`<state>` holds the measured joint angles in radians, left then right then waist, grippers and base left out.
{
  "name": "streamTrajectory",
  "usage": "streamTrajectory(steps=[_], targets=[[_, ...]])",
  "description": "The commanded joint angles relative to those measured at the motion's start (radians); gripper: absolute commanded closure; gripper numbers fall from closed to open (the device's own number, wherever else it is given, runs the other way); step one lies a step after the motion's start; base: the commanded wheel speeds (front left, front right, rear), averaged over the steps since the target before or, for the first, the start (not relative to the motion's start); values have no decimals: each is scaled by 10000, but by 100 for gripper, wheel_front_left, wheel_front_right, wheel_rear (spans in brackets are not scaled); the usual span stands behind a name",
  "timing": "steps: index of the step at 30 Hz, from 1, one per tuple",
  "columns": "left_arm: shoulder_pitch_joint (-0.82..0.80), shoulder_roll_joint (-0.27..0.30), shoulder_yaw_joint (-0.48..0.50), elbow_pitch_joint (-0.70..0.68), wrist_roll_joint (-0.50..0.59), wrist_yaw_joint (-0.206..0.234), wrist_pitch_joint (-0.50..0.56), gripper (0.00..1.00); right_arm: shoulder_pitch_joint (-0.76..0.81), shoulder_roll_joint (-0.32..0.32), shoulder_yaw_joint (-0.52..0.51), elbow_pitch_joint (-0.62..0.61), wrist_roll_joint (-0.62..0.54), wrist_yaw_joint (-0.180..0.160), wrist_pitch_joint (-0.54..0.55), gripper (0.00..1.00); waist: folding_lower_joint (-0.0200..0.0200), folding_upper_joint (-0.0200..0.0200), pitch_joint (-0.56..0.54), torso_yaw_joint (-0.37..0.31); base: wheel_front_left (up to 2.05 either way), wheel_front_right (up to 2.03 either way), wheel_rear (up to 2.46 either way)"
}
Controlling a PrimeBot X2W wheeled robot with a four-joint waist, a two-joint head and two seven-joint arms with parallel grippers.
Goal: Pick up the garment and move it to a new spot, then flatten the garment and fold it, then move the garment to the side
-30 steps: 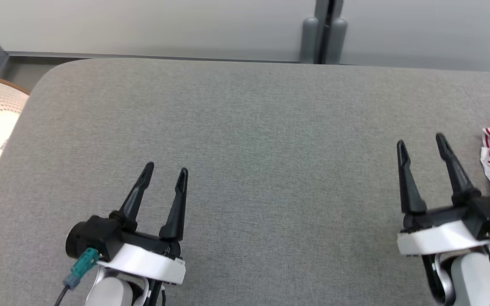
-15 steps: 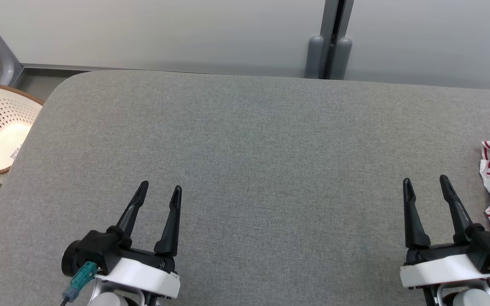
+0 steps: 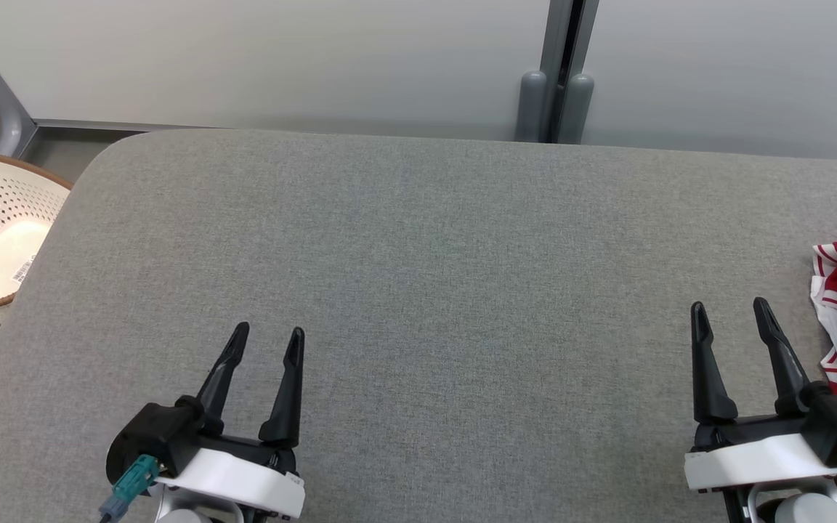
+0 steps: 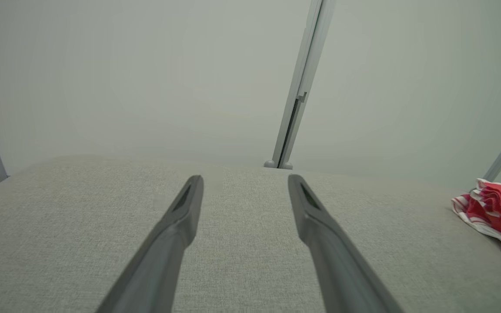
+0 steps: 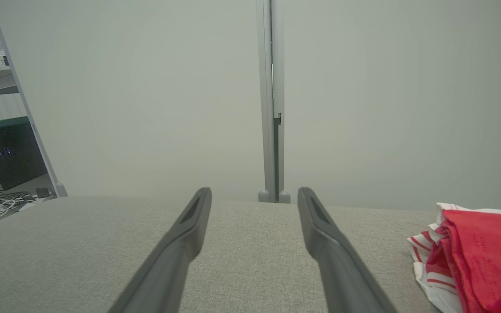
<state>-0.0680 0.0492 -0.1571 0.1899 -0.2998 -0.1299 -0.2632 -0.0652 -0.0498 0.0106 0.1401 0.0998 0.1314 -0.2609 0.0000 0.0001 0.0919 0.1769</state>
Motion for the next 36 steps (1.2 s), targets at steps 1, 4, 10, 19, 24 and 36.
streamTrajectory(steps=[1,4,10,19,24,36], targets=[[-54,39,3,51,-97,-8,-15,0,89,-19,-28,-48,30,-16,-57,0,0,-1,-9,5,0,0,0],[-115,37,78,117,-92,-9,-15,0,90,-19,-1,-30,-26,-16,-57,0,0,-1,-16,14,0,0,0],[-125,37,98,165,-564,-7,-15,0,51,-18,75,37,114,-16,-57,0,0,-1,-3,-1,0,0,0],[-130,35,-117,124,-599,-9,-15,0,-34,-18,41,90,103,-16,-56,0,0,-1,3,3,0,0,0],[-49,32,-102,211,-705,-10,-15,0,-77,-18,85,111,160,-16,-58,0,0,-1,10,-20,0,0,0],[215,-38,-65,391,-792,1,8,100,202,34,93,431,186,2,34,100,0,-1,22,-22,0,0,0]])
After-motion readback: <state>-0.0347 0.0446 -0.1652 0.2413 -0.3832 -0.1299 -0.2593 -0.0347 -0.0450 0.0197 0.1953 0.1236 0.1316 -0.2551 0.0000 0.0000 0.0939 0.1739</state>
